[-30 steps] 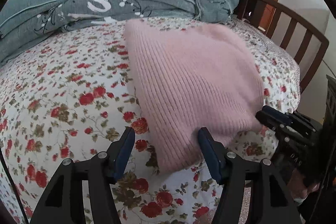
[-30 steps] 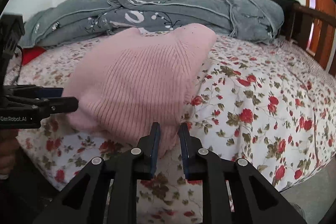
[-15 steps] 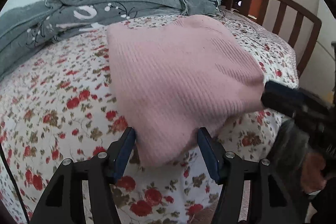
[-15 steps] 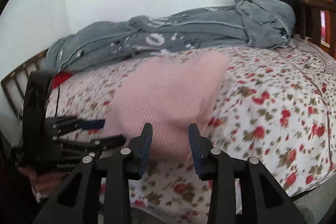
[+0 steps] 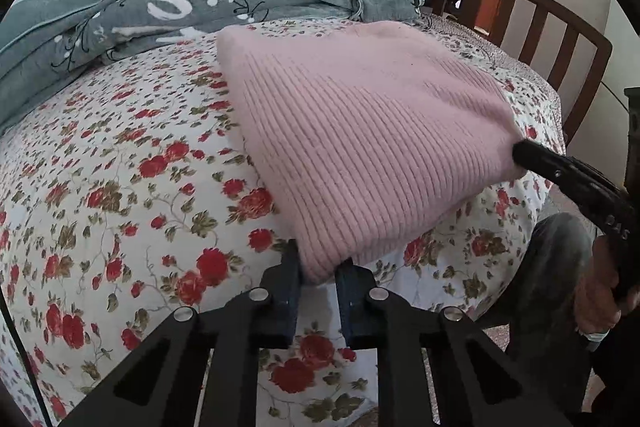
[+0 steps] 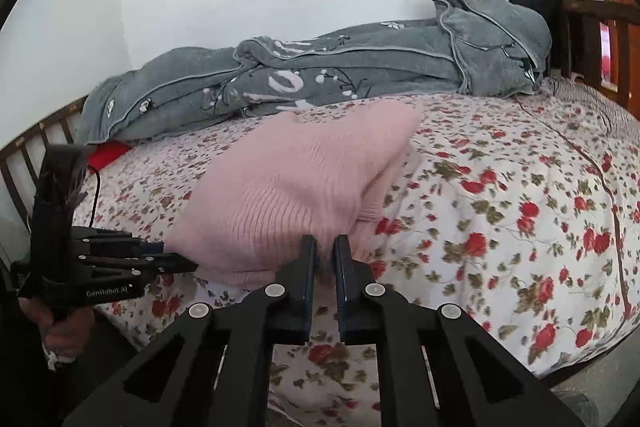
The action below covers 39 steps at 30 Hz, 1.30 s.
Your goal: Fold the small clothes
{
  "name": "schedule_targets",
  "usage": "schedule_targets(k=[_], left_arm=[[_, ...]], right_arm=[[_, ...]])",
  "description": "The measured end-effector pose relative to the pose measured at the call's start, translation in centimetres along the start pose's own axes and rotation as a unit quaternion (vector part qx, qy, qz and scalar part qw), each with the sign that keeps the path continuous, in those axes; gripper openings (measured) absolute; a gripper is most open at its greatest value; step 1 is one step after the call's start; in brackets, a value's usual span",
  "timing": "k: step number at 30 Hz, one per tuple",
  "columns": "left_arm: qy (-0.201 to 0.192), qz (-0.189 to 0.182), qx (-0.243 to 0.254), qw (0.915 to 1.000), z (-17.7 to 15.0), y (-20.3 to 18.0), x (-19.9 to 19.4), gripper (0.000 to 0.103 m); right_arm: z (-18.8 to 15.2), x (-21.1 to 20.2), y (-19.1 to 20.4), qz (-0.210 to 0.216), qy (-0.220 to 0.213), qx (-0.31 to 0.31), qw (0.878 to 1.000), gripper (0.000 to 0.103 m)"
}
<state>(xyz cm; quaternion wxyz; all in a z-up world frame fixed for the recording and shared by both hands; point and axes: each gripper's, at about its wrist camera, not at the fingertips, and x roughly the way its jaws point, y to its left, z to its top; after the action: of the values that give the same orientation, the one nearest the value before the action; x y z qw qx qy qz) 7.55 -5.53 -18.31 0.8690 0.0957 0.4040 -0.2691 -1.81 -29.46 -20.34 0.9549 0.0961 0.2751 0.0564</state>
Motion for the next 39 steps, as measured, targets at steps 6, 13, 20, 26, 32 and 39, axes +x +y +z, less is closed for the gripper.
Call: schedule_targets(k=[6,13,20,26,32,39], left_arm=[[0.006,0.006,0.004,1.0,-0.2,-0.4,-0.3,0.022],[-0.025,-0.05,-0.031,0.998,-0.8,1.8,-3.4,0.039],[-0.037,-0.024,-0.059,0.9973,2.2,1.4,-2.5,0.039],[-0.048,-0.035,-0.061,0.9963,3.6,2.1,-2.3,0.04],[-0.067,-0.049,-0.119,0.9894,7.3,5.5,-1.9,0.051],[-0.03,-0.048,-0.134,0.9893,10.6,7.6,1.3,0.052]], right_arm=[[-0.7,0.8,0.0,-0.01,0.023,-0.006,1.0,0.005],[1.5,-2.4,-0.7,0.029,-0.028,0.013,0.999,0.03],[0.8,1.6,-0.2,-0.041,0.026,0.003,0.999,0.03],[0.0,1.3,-3.1,-0.044,0.065,0.027,0.997,0.024],[5.2,0.6,-4.8,0.032,0.009,0.089,0.995,0.042],[8.4,8.2,-3.9,0.027,0.075,0.118,0.99,0.057]])
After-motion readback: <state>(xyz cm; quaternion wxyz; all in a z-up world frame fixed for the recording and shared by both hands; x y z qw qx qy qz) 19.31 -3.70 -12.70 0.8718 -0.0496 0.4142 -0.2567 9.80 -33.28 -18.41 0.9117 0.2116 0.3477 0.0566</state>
